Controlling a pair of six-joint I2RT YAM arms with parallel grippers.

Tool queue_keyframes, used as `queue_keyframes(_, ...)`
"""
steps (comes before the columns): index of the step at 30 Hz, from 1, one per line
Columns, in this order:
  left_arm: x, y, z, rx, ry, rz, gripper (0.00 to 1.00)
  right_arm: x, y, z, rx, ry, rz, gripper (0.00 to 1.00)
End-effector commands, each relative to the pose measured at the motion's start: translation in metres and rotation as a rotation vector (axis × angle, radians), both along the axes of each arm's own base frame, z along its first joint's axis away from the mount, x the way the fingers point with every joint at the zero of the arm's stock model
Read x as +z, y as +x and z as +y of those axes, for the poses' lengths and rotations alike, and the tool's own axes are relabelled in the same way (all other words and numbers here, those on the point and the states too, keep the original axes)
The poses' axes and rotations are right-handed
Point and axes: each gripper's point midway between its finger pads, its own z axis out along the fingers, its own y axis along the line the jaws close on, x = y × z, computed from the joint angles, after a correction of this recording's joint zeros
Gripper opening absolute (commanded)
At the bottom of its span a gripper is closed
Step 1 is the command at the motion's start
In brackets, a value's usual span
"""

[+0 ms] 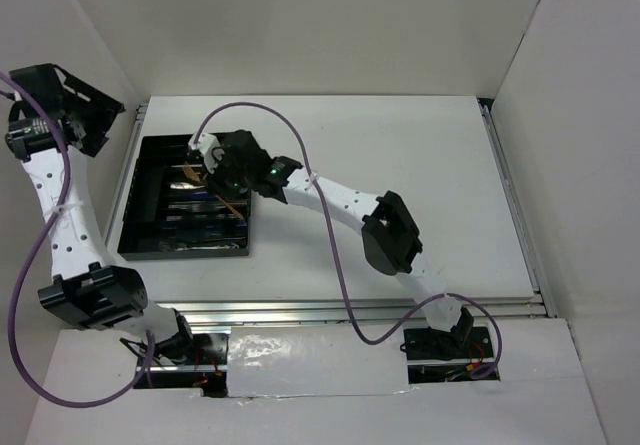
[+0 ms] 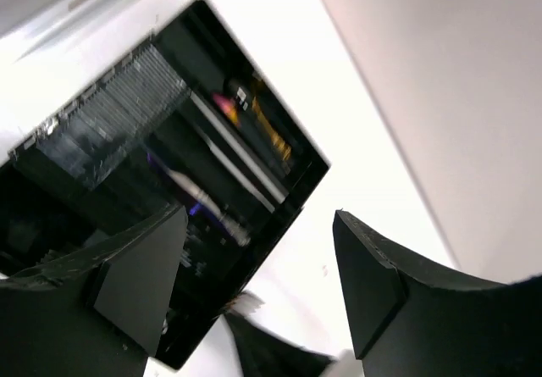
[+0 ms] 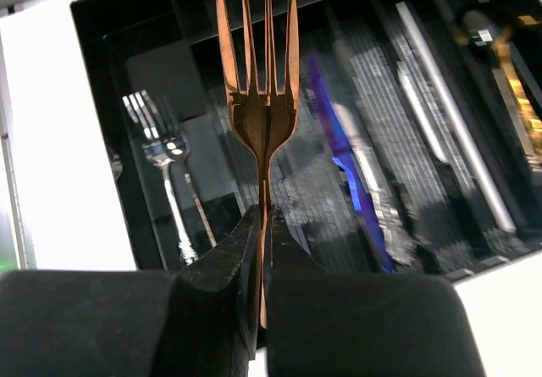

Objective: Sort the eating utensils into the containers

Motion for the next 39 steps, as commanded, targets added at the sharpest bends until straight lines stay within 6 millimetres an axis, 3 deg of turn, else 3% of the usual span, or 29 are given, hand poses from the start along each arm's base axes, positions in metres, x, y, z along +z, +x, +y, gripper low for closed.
queue_keyframes(1,0.039,-0.008,0.002,0.002,-0.023,-0.122,0.82,0.020,-0.016,0.027,0.043,0.071,-0.083,0.00)
queue_keyframes(13,0.026,-0.013,0.001,-0.013,-0.071,-0.139,0.84,-0.035,-0.053,0.040,0.094,-0.016,-0.041,0.01)
queue_keyframes(14,0.025,-0.013,0.001,-0.013,-0.072,-0.138,0.84,-0.042,-0.054,0.041,0.093,-0.023,-0.033,0.07)
queue_keyframes(15,0.024,-0.012,0.000,-0.015,-0.074,-0.137,0.84,-0.042,-0.057,0.044,0.097,-0.019,-0.030,0.29)
queue_keyframes(18,0.023,-0.012,0.000,-0.034,-0.063,-0.131,0.84,-0.039,-0.065,0.048,0.105,-0.003,-0.016,0.56)
queue_keyframes(23,0.026,-0.011,-0.002,-0.042,-0.067,-0.141,0.83,-0.019,-0.069,0.051,0.085,0.021,-0.027,0.70)
queue_keyframes(26,0.026,-0.010,-0.002,-0.048,-0.067,-0.145,0.83,0.002,-0.065,0.045,0.034,0.032,-0.055,0.73)
queue_keyframes(28,0.027,-0.010,-0.003,-0.053,-0.068,-0.145,0.83,0.027,-0.060,0.037,-0.015,0.057,-0.075,0.74)
queue_keyframes(31,0.026,-0.008,-0.007,-0.075,-0.072,-0.148,0.83,0.061,-0.047,0.013,-0.133,0.088,-0.089,0.78)
queue_keyframes(33,0.025,-0.005,-0.013,-0.095,-0.052,-0.140,0.83,0.065,-0.028,-0.014,-0.273,0.076,-0.056,0.83)
queue_keyframes(34,0.024,-0.005,-0.016,-0.106,-0.046,-0.134,0.83,0.086,-0.024,-0.031,-0.321,0.110,-0.036,0.85)
queue_keyframes(35,0.025,-0.004,-0.023,-0.126,-0.041,-0.135,0.83,0.071,-0.013,-0.053,-0.408,0.094,0.043,0.89)
queue_keyframes(36,0.026,-0.002,-0.028,-0.142,-0.034,-0.137,0.83,0.086,-0.003,-0.075,-0.500,0.119,0.074,0.92)
queue_keyframes(37,0.029,-0.002,-0.032,-0.154,-0.022,-0.144,0.83,0.083,0.004,-0.092,-0.557,0.110,0.125,0.99)
queue_keyframes(38,0.028,0.001,-0.042,-0.187,-0.006,-0.137,0.83,0.066,0.004,-0.119,-0.621,0.030,0.192,1.00)
queue_keyframes(39,0.028,0.002,-0.047,-0.193,0.009,-0.134,0.83,0.061,0.021,-0.150,-0.758,0.042,0.267,1.00)
